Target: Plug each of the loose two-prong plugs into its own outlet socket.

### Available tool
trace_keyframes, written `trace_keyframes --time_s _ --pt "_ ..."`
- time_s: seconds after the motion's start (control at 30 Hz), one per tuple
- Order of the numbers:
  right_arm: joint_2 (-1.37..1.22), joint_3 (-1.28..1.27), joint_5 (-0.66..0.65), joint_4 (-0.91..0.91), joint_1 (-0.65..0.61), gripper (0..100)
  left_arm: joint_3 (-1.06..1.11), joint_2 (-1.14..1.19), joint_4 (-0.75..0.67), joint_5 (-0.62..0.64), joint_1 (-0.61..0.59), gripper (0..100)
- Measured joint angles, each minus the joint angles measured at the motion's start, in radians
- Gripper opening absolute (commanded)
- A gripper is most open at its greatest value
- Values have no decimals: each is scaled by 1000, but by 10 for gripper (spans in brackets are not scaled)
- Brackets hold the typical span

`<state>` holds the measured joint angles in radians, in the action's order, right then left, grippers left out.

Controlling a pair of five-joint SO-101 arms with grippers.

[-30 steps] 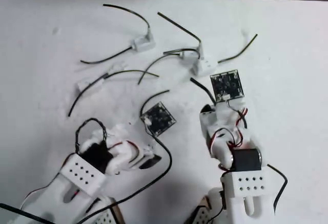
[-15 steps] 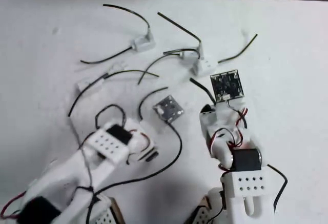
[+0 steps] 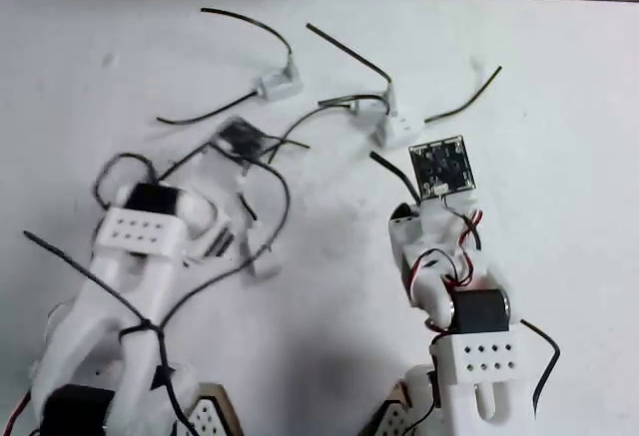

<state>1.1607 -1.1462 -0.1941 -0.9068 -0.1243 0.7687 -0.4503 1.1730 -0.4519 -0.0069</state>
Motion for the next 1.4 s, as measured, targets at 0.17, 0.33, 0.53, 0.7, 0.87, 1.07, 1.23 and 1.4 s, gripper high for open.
trace_keyframes --time_s 0.17,0.33,0.53,0.7,0.87,1.07,1.23,1.4 --pt "0 0 0 0 0 18 -11 0 14 -2 -14 247" --pt "0 0 0 0 0 18 -11 0 0 55 124 250" --pt "0 0 0 0 0 18 106 0 -232 241 318 250" --pt "0 -14 -2 0 -5 18 226 0 -376 259 328 250" --pt "0 -14 -3 0 -29 18 255 0 -339 183 204 245" --pt "0 -14 -3 0 -29 18 255 -5 -293 14 -101 244" --pt "0 -14 -3 0 -29 18 232 -5 -238 -66 -233 190" --pt "0 -14 -3 0 -29 18 112 -5 -115 -71 -235 188"
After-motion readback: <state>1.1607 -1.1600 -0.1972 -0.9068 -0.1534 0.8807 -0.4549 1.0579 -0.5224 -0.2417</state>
